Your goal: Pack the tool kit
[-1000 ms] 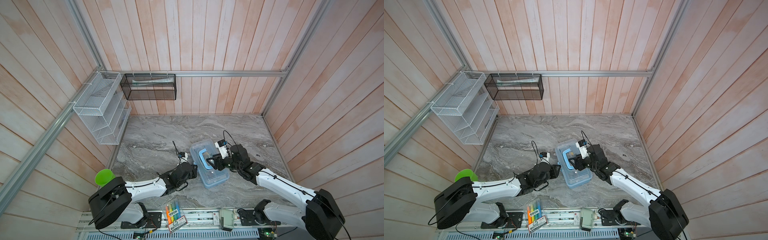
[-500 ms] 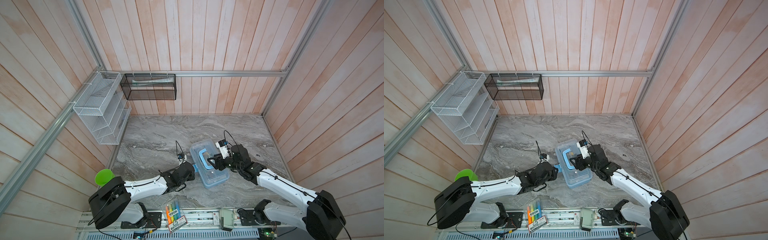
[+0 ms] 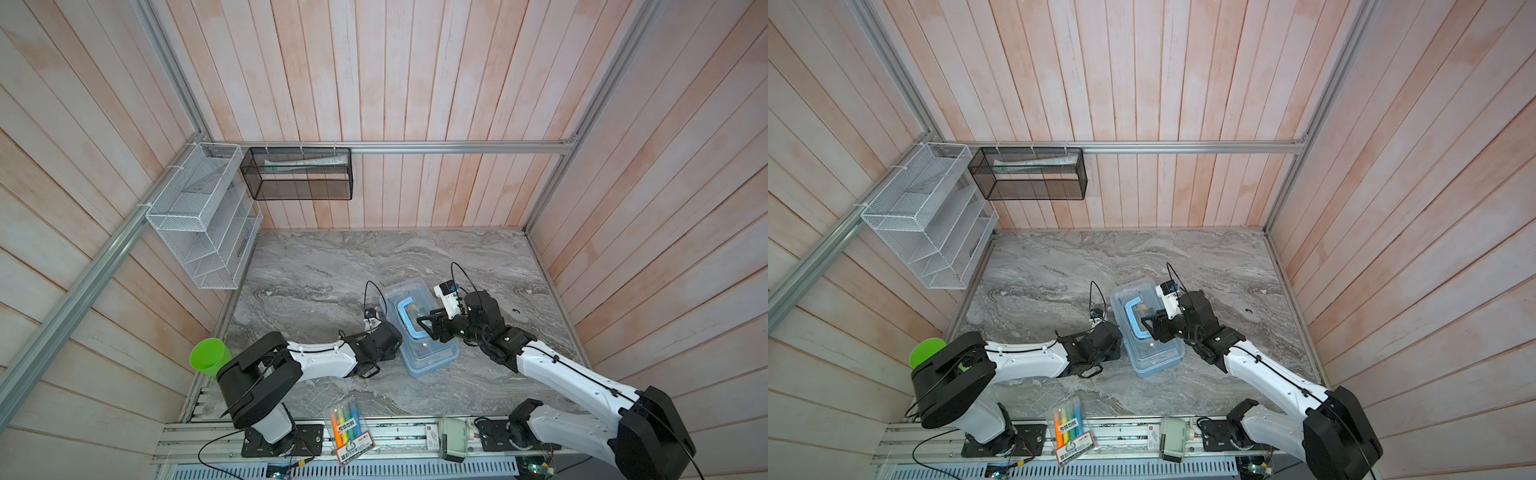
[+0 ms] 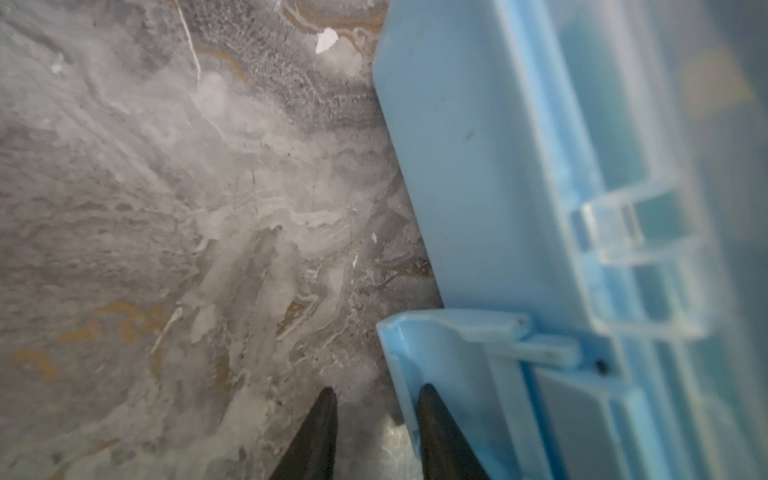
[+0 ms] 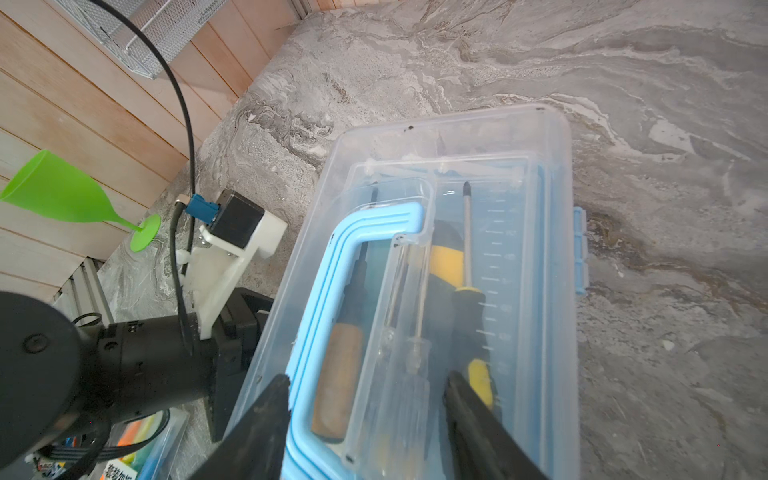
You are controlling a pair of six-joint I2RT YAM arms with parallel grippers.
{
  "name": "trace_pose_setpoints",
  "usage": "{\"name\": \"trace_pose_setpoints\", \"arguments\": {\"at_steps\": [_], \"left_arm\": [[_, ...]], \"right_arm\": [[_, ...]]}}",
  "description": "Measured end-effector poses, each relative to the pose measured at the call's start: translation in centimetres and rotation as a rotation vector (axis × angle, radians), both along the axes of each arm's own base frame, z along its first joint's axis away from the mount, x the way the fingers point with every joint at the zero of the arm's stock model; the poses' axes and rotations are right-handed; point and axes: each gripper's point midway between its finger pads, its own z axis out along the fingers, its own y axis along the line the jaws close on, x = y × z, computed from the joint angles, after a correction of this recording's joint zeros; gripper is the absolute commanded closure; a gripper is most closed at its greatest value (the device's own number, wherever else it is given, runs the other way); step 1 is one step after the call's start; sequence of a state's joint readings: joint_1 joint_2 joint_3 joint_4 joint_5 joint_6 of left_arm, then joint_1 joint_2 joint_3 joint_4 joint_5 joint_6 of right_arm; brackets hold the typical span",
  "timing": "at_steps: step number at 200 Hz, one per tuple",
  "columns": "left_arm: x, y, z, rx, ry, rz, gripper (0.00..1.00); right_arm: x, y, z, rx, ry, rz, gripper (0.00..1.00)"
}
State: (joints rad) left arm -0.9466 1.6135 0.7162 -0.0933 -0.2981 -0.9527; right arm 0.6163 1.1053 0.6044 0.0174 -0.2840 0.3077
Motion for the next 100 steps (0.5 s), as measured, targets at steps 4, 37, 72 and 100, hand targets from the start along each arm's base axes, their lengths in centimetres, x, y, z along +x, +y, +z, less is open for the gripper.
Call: {"name": "trace_pose_setpoints", "arguments": {"at_steps": [4,37,72,100], "left_arm": [[0.0,0.1,0.0,0.000,-0.001,0.004,0.61],[-1.4,0.9,0.3,0.003,-0.061,-0.012,0.36],[-3.5,0.9,0.5,0.020,-0.151,-0.102,0.20],[-3.3,1.5,0.5,0.004,-0.227,-0.115,0.19]], "right_arm": [[0.0,0.0,0.0,-0.001,0.001,-0.001,0.39],[-0.1,-0.3,-0.1,-0.006,0.004,-0.011,0.39],[-0.2,-0.4,0.0,-0.001,0.009,-0.019,0.39],[-0.2,-0.4,0.0,0.001,0.010,-0.021,0.39]]}}
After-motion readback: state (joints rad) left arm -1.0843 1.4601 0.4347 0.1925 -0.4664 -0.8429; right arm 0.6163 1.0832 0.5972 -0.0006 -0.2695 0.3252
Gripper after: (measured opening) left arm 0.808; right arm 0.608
